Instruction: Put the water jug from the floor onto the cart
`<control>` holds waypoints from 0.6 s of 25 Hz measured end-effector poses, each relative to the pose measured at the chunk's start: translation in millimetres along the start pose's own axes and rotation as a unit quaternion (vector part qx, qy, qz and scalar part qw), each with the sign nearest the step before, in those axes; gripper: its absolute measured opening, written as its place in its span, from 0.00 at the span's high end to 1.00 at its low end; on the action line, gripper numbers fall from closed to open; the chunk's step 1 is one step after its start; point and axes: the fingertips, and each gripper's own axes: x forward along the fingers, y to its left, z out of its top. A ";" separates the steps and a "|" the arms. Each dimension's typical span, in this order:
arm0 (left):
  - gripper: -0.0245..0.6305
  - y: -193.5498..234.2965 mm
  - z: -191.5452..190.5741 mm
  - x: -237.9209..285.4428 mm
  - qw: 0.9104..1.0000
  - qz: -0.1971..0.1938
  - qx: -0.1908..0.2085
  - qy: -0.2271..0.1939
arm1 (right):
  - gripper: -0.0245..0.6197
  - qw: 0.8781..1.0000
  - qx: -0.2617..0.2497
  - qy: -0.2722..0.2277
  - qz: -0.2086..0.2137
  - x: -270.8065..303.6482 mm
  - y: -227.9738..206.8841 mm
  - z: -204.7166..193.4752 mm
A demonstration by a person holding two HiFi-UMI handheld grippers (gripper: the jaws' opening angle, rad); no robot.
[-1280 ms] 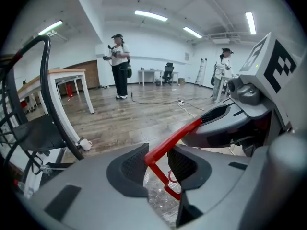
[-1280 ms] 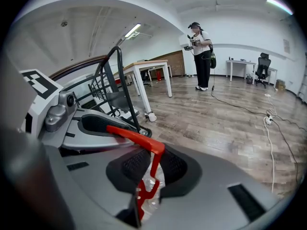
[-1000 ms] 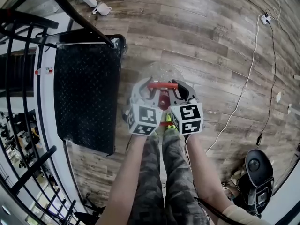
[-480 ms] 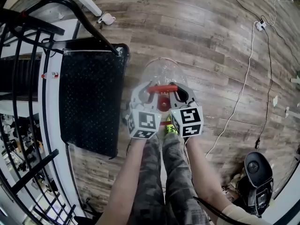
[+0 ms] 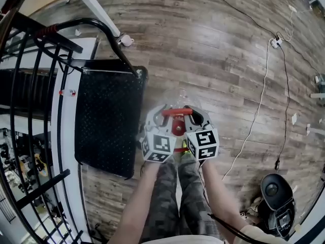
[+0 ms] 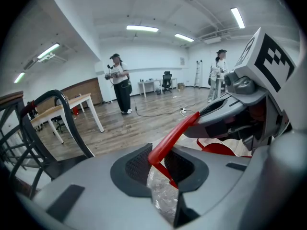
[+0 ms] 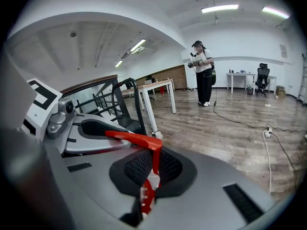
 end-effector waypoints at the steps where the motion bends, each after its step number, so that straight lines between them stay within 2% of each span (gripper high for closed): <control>1: 0.84 0.5 4.6 -10.0 1.000 0.001 -0.001 0.001 | 0.93 1.000 0.000 0.000 0.003 -7.3 6.3 5.8; 15: 0.84 8.6 88.3 -120.6 1.000 0.018 0.003 -0.012 | 0.93 0.999 -0.030 -0.011 0.030 -94.9 62.3 97.5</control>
